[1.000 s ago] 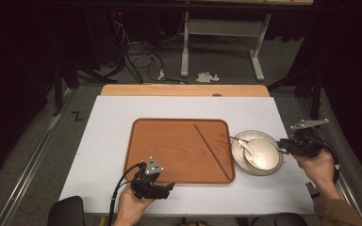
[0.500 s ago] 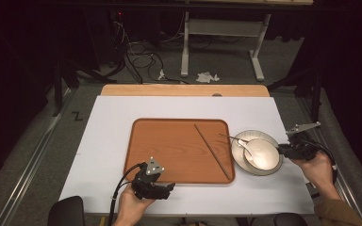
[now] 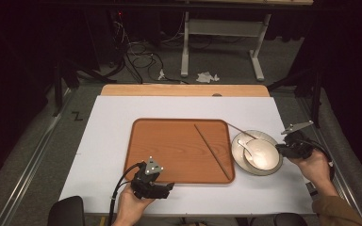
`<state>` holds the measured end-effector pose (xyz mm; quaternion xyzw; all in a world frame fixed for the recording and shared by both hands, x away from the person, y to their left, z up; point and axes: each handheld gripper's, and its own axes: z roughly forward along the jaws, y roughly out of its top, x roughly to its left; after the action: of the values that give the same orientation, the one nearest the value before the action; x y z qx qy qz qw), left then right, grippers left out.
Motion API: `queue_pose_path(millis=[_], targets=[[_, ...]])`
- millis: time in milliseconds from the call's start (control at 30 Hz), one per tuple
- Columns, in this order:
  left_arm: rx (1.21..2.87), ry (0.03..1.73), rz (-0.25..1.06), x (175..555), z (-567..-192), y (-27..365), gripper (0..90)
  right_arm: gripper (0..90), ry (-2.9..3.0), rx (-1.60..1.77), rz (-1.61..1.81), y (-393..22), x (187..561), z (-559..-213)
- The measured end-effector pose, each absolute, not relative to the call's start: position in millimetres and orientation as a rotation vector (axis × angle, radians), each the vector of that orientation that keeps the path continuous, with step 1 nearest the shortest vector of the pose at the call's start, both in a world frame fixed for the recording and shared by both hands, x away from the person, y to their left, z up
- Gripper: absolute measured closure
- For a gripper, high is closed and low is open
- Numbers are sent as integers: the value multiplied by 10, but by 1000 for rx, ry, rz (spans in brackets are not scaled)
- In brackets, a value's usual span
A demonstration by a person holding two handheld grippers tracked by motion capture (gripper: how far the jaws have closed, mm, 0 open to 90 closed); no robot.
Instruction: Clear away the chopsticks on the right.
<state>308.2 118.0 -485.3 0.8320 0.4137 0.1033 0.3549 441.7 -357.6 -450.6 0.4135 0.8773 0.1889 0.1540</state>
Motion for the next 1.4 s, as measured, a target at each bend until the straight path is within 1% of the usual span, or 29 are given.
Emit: queue_pose_path(millis=[167,300,533,1000,1167,1400], targets=[[2159,1069,264,3082,-4864,1176,274,821,2532,1164,537,-3558,4414,-4504],[2159,1065,264,3084,-4863,1175,274,850,2538,1152,527,-3535,4409,-4503],[2157,1067,265,3083,-4862,1181,274,852,2525,1136,540,-3539,4395,-4495],[2157,1061,269,3077,-4849,1184,274,853,2452,1134,619,-3501,4301,-4209],[2151,1063,269,3080,-4847,1185,274,852,2426,1067,687,-3299,4128,-3964],[2153,1054,270,3071,-4836,1187,274,852,2484,940,681,-2888,4003,-3884]])
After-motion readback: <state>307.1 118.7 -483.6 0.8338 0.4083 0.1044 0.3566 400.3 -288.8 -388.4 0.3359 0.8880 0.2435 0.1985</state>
